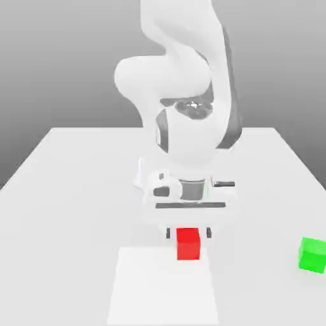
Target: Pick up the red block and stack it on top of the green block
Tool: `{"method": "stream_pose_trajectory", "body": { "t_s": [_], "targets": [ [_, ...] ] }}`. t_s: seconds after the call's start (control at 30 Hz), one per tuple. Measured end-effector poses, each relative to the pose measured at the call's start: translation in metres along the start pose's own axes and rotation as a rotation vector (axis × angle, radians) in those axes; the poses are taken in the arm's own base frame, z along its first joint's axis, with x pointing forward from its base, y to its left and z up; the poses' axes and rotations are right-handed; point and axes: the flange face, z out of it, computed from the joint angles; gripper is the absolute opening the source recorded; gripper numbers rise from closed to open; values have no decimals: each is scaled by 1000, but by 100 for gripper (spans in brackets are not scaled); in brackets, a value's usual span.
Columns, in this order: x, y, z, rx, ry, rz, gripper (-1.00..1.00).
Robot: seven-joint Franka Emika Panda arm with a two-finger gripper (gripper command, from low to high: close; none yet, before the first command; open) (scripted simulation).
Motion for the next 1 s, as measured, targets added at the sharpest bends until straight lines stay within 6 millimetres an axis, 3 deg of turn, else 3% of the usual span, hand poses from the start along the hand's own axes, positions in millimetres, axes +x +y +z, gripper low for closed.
{"method": "stream_pose_trajectory", "body": {
  "t_s": [0.23,0.5,0.57,0.67,0.83,1.0],
  "targets": [
    [-1,0,2,0,0,-1,-100],
    [0,0,-55,-1,1,-1,-100],
    [-5,-18,-64,-6,8,-96,-100],
    [-24,-63,-73,-14,21,-324,-100],
    [-91,-142,-85,-18,24,-755,-100],
    [-169,-202,-95,-5,4,-1139,-100]
  ]
}}
